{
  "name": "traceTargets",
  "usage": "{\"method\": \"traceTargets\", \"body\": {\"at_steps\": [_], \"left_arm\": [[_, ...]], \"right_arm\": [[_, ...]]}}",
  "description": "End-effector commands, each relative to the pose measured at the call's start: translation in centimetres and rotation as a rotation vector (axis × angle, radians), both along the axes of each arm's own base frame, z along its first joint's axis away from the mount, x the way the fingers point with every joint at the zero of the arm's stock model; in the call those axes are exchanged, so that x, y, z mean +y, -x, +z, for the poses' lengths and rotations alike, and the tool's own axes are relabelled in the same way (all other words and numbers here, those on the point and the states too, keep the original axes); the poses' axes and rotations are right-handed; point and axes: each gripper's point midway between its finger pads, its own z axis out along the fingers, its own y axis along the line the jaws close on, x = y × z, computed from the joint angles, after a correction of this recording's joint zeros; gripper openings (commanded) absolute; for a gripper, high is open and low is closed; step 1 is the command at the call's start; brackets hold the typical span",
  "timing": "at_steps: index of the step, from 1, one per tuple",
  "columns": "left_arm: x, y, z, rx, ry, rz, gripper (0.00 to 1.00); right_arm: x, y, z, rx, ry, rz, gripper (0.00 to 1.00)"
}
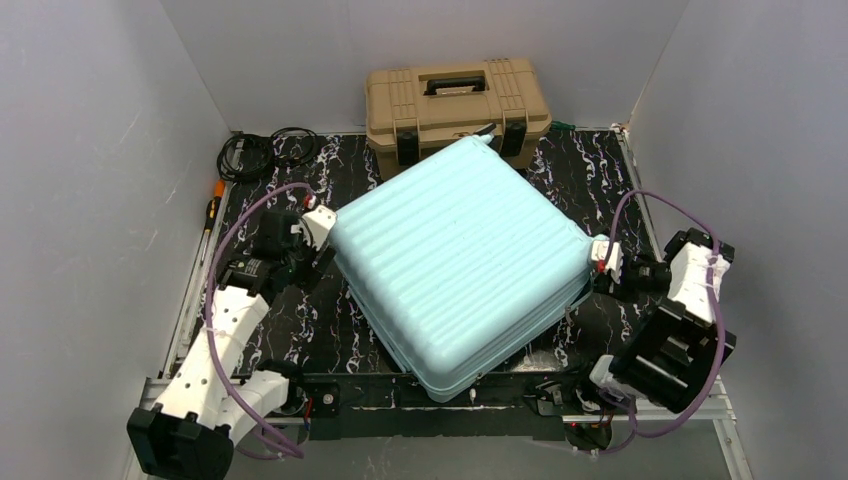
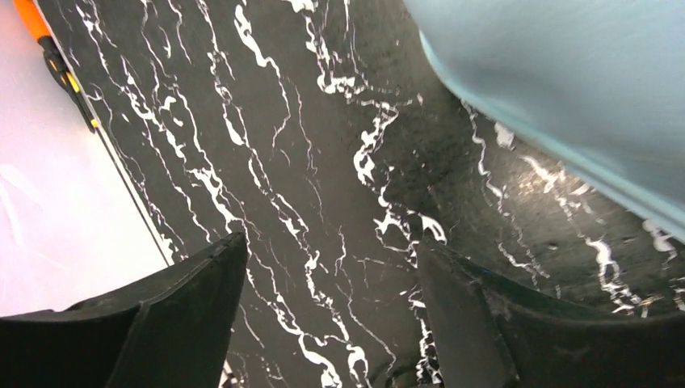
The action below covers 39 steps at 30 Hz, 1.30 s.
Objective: Pack the luggage
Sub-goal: Zip the luggage at the center of the board.
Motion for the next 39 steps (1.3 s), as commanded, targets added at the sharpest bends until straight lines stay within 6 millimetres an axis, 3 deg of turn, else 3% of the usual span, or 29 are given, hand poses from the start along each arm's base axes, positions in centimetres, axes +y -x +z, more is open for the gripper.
{"method": "traceTargets", "body": {"at_steps": [1, 4, 7, 16, 20, 23, 26, 32, 39], "left_arm": [[1.4, -0.3, -1.7, 0.033, -0.099, 0.003, 0.72], [0.9, -2.1, -2.0, 0.008, -0.082, 0.009, 0.72], [-0.1, -4.0, -1.6, -0.011, -0.031, 0.028, 0.73], [-3.1, -7.9, -1.3, 0.042, 0.112, 0.070, 0.76], [-3.2, -9.0, -0.7, 0.055, 0.116, 0.100, 0.77], [-2.6, -9.6, -0.4, 0.057, 0.111, 0.153, 0.77], [-1.9, -10.2, 0.2, 0.058, 0.145, 0.210, 0.78], [-1.9, -11.4, 0.8, 0.059, 0.169, 0.235, 0.78], [-2.0, -10.4, 1.9, 0.055, 0.209, 0.236, 0.80]], "right_arm": [[1.8, 1.5, 0.1, 0.091, -0.072, 0.086, 0.25], [3.2, 3.7, -1.3, 0.051, -0.056, 0.170, 0.21], [4.5, 4.8, -1.4, 0.000, -0.043, 0.221, 0.17], [9.0, 6.9, -0.5, -0.056, -0.038, 0.403, 0.13], [9.9, 7.2, 0.4, -0.067, -0.040, 0.424, 0.14], [9.7, 7.1, 0.8, -0.079, -0.012, 0.415, 0.16], [9.2, 6.4, 2.0, -0.060, 0.006, 0.351, 0.29], [6.4, 2.9, 3.7, 0.011, 0.095, 0.160, 0.48], [1.8, 1.8, 3.8, 0.133, 0.270, 0.070, 0.51]]}}
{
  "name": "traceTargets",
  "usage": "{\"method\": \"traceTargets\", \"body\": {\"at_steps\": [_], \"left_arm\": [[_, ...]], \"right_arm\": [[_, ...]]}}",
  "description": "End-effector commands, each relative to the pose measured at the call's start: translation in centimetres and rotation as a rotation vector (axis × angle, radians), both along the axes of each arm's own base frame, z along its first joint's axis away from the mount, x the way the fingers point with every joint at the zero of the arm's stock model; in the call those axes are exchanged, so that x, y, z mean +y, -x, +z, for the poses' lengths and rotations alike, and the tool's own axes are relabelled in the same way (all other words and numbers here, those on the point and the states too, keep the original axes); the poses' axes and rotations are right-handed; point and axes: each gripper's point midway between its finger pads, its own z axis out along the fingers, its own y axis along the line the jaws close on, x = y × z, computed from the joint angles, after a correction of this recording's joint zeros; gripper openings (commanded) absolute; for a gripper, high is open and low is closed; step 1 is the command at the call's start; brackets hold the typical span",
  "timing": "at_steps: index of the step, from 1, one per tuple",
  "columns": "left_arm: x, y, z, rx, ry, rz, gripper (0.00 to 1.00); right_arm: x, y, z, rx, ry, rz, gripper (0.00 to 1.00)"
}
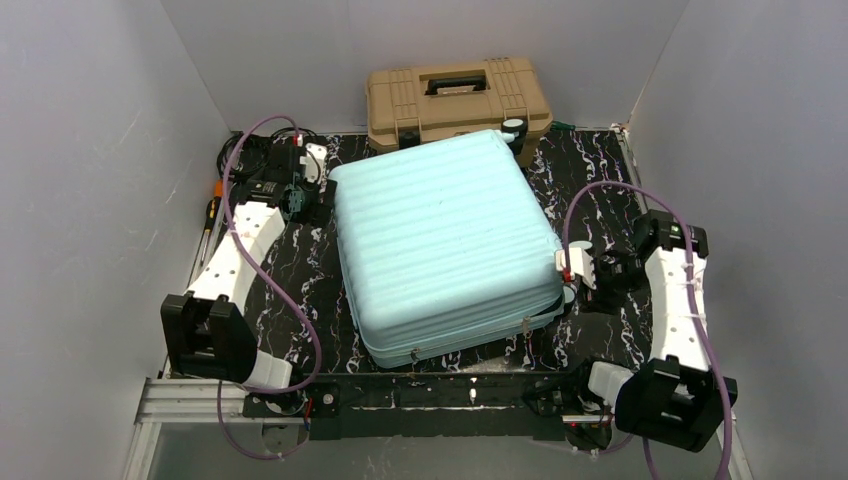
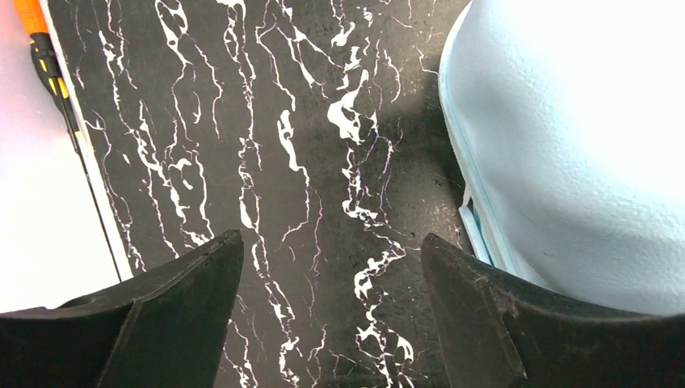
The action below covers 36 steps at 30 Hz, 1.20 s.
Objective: Pack the luggage
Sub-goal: Zip the luggage at the center of the board.
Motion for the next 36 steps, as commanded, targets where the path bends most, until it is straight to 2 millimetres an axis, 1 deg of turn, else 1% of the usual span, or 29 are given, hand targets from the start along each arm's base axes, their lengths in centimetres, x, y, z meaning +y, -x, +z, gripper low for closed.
{"method": "traceTargets", "body": {"at_steps": [1, 3, 6, 7, 9, 10, 11, 13, 16, 18, 20, 21, 24, 25, 27, 30, 33, 36], "left_arm": [[-1.3, 1.6, 1.5, 0.000, 0.084, -0.041, 0.80], [-0.9, 2.4, 2.2, -0.010, 0.101, -0.036, 0.83], [0.1, 3.8, 3.1, -0.037, 0.119, -0.026, 0.86], [0.5, 4.2, 3.4, -0.048, 0.115, -0.020, 0.87], [1.5, 4.6, 3.5, -0.072, 0.101, -0.008, 0.89], [2.0, 4.8, 3.6, -0.083, 0.095, 0.003, 0.90], [2.3, 4.9, 3.5, -0.089, 0.092, 0.011, 0.90], [2.8, 5.2, 3.4, -0.093, 0.094, 0.022, 0.90], [2.5, 5.7, 2.9, -0.090, 0.119, -0.003, 0.90], [2.5, 5.7, 2.8, -0.095, 0.114, -0.010, 0.90], [2.4, 5.8, 2.8, -0.094, 0.113, -0.021, 0.90], [3.1, 6.0, 2.8, -0.093, 0.111, -0.001, 0.90], [3.5, 6.6, 2.7, -0.095, 0.104, 0.001, 0.92], [3.7, 6.9, 2.6, -0.095, 0.099, -0.001, 0.93], [3.9, 7.3, 2.5, -0.106, 0.080, -0.015, 0.94], [3.9, 8.3, 2.2, -0.127, 0.054, -0.069, 0.95], [3.9, 9.6, 1.6, -0.118, 0.023, -0.116, 0.97], [4.1, 10.9, 0.8, -0.079, -0.008, -0.151, 0.98]], "right_arm": [[-3.5, -3.0, 0.3, -0.022, 0.126, -0.102, 0.51], [-4.4, -3.4, 0.4, -0.021, 0.143, -0.122, 0.50], [-4.2, -4.2, 0.9, -0.026, 0.106, -0.124, 0.48], [-4.2, -4.6, 1.0, -0.032, 0.097, -0.131, 0.46], [-4.6, -6.8, 2.0, -0.084, 0.089, -0.175, 0.37], [-4.9, -7.9, 2.6, -0.106, 0.088, -0.209, 0.31], [-5.4, -9.0, 3.2, -0.121, 0.090, -0.239, 0.26], [-6.5, -11.3, 4.6, -0.150, 0.092, -0.300, 0.18], [-7.7, -14.7, 6.6, -0.167, 0.047, -0.386, 0.12], [-7.5, -16.4, 7.1, -0.143, -0.011, -0.421, 0.11], [-6.5, -17.4, 6.7, -0.098, -0.061, -0.406, 0.13], [-5.8, -17.9, 6.2, -0.077, -0.060, -0.389, 0.13], [-3.1, -19.3, 3.7, -0.048, -0.001, -0.340, 0.15], [-2.4, -20.4, 3.1, -0.071, 0.012, -0.333, 0.16], [-0.6, -22.0, 2.1, -0.085, 0.009, -0.323, 0.16], [3.0, -23.6, 1.2, -0.047, -0.021, -0.277, 0.16], [6.7, -23.8, 0.2, 0.019, -0.032, -0.201, 0.16], [10.3, -22.6, -0.9, 0.065, -0.019, -0.102, 0.16]]}}
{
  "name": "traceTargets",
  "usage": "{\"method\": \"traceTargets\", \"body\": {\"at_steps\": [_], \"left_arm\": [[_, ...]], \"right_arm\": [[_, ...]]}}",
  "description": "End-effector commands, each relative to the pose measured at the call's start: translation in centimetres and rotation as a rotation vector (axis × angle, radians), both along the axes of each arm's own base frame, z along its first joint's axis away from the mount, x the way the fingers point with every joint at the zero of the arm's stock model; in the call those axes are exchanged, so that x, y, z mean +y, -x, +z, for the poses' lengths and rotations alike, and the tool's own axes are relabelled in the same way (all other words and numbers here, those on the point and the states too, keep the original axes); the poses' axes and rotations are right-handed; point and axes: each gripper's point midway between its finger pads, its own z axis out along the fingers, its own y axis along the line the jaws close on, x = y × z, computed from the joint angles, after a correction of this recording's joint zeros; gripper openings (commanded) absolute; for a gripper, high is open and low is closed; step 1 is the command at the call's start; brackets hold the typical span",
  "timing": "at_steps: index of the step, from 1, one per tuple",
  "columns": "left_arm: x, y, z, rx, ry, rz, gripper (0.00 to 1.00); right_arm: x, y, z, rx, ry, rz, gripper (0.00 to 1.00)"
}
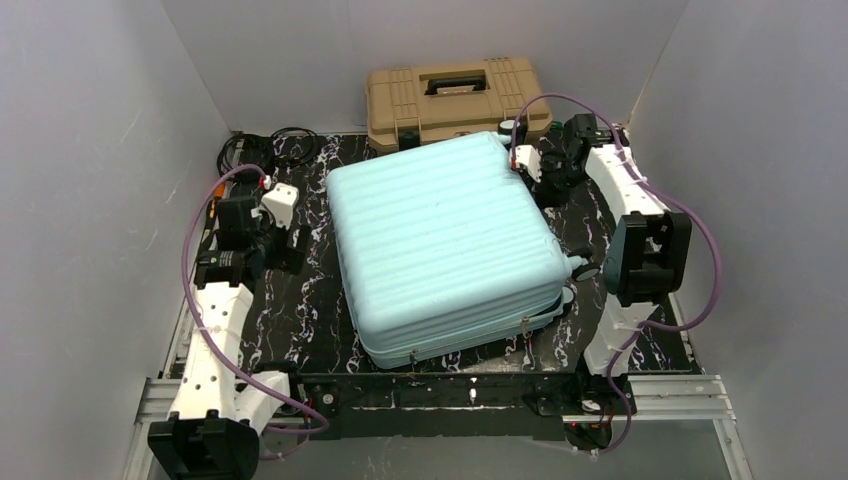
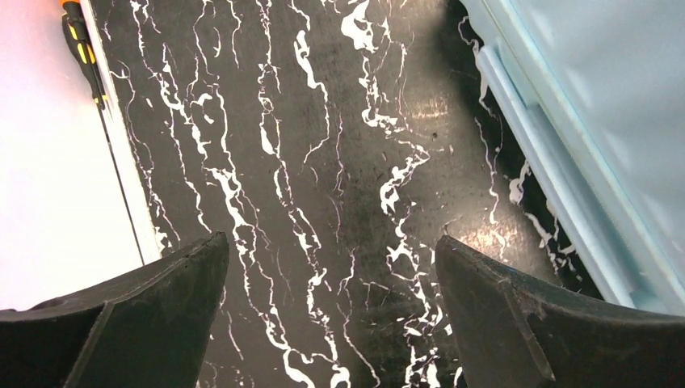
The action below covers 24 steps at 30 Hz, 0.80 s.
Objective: Pack the luggage
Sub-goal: Zip the luggage at the center of the board.
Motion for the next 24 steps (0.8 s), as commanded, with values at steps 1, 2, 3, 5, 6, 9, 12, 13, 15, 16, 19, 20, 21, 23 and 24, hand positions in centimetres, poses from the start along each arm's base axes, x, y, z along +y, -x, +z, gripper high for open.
{"method": "traceTargets", "body": {"at_steps": [1, 2, 3, 5, 6, 9, 12, 13, 15, 16, 19, 20, 21, 23, 24], "left_arm": [[0.2, 2.0, -1.0, 0.043, -0.058, -0.082, 0.98], [0.3, 2.4, -1.2, 0.048, -0.065, -0.085, 0.98], [0.4, 2.6, -1.4, 0.053, -0.070, -0.084, 0.98], [0.4, 3.2, -1.6, 0.049, -0.077, -0.087, 0.98], [0.4, 3.5, -1.7, 0.052, -0.079, -0.093, 0.98], [0.2, 4.2, -1.9, 0.058, -0.085, -0.115, 0.98], [0.2, 4.9, -1.9, 0.066, -0.097, -0.142, 0.98], [0.1, 5.2, -1.8, 0.070, -0.103, -0.157, 0.98], [0.1, 5.6, -1.9, 0.082, -0.115, -0.171, 0.98], [0.3, 5.8, -2.0, 0.084, -0.122, -0.170, 0.98], [0.6, 6.0, -2.1, 0.083, -0.141, -0.163, 0.98], [0.7, 6.1, -2.2, 0.085, -0.146, -0.157, 0.98], [0.9, 6.1, -2.1, 0.083, -0.151, -0.150, 0.98], [1.2, 6.0, -1.9, 0.069, -0.164, -0.131, 0.98], [1.3, 5.9, -1.7, 0.058, -0.168, -0.120, 0.98]], "right_arm": [[5.6, 1.2, 0.4, 0.028, -0.035, 0.102, 0.16], [6.6, 1.4, 0.2, 0.023, -0.044, 0.113, 0.16], [7.7, 1.5, 0.2, 0.014, -0.056, 0.121, 0.15], [9.5, 1.5, 0.4, 0.001, -0.088, 0.119, 0.13], [10.5, 1.1, 0.7, -0.019, -0.110, 0.120, 0.12], [12.9, 0.7, 1.6, -0.030, -0.166, 0.133, 0.12], [15.3, 0.8, 1.4, -0.030, -0.160, 0.166, 0.12], [16.0, 0.7, 1.5, -0.033, -0.164, 0.167, 0.12], [17.3, 0.2, 1.6, -0.035, -0.185, 0.160, 0.13], [17.8, 0.1, 1.6, -0.032, -0.195, 0.158, 0.13], [19.0, -0.6, 2.1, -0.053, -0.197, 0.136, 0.11], [19.0, -1.1, 2.5, -0.066, -0.196, 0.104, 0.10], [18.9, -1.4, 3.0, -0.086, -0.195, 0.088, 0.10], [18.0, -2.0, 4.1, -0.141, -0.173, 0.046, 0.12], [17.4, -2.2, 5.0, -0.175, -0.165, 0.019, 0.16]]}}
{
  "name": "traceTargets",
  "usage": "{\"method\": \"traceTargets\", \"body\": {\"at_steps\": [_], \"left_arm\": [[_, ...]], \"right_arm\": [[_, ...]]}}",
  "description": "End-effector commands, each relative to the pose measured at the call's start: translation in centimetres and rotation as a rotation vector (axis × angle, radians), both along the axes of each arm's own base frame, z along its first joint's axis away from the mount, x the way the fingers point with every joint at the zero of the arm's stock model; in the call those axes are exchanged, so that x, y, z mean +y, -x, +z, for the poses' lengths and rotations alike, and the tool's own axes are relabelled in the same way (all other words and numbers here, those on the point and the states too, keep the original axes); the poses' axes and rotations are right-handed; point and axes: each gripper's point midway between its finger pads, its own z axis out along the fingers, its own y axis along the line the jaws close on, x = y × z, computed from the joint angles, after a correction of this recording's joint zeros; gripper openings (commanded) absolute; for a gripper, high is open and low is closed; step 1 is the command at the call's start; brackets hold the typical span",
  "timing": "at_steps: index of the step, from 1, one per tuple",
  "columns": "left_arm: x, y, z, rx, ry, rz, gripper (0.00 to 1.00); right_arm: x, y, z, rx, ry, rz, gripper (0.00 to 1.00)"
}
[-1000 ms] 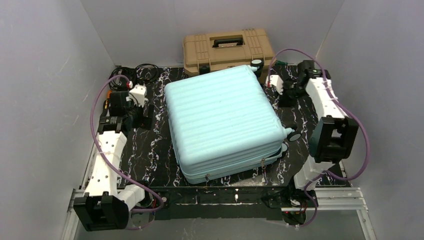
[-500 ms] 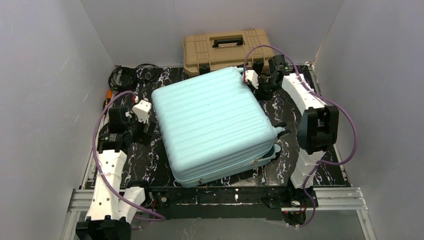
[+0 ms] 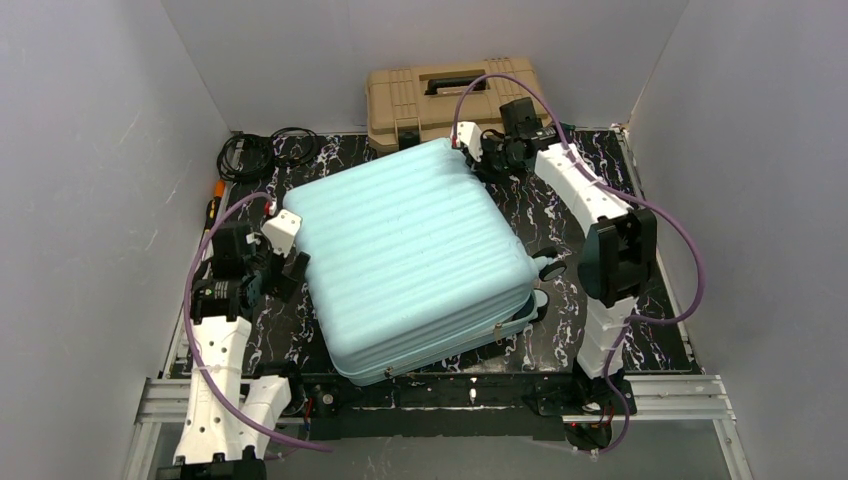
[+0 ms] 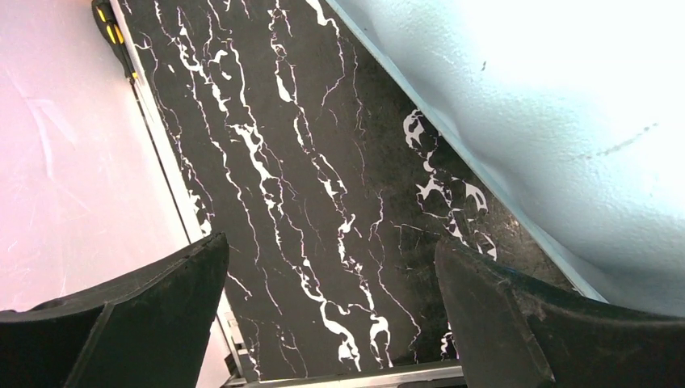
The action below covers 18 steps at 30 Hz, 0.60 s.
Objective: Pack the luggage
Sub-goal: Zip the luggage at the center of the board.
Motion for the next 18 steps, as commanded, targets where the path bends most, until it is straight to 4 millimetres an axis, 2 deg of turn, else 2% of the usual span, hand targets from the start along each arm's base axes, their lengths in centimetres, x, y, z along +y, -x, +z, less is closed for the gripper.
{"method": "traceTargets", "body": {"at_steps": [1, 4, 6, 8, 10, 12, 13, 15, 18], "left_arm": [[0.2, 0.8, -0.5, 0.019, -0.018, 0.007, 0.98], [0.0, 0.6, 0.7, -0.021, 0.004, 0.017, 0.98], [-0.4, 0.4, 2.0, -0.062, 0.028, 0.012, 0.98], [-1.0, 0.2, 3.5, -0.107, 0.056, 0.002, 0.98], [-1.6, -0.2, 5.3, -0.156, 0.084, -0.018, 0.98], [-2.4, -0.6, 7.1, -0.199, 0.114, -0.052, 0.98], [-2.6, -1.0, 7.9, -0.223, 0.124, -0.059, 0.98], [-2.8, -2.0, 9.6, -0.259, 0.145, -0.050, 0.98], [-2.3, -4.6, 13.0, -0.325, 0.185, 0.022, 0.98]], "right_arm": [[2.3, 1.9, 1.9, -0.024, -0.024, -0.017, 0.22], [-1.0, 2.0, 5.5, -0.094, -0.032, -0.095, 0.34], [-4.1, 2.3, 9.0, -0.147, -0.062, -0.181, 0.41], [-7.7, 2.8, 11.1, -0.176, -0.062, -0.287, 0.47], [-10.5, 4.1, 11.8, -0.175, -0.015, -0.361, 0.56], [-12.0, 5.9, 11.4, -0.171, 0.044, -0.374, 0.61], [-12.7, 6.1, 11.4, -0.190, 0.062, -0.399, 0.61], [-14.1, 5.7, 10.7, -0.230, 0.090, -0.474, 0.61], [-14.9, 3.7, 11.9, -0.295, 0.077, -0.572, 0.60]]}}
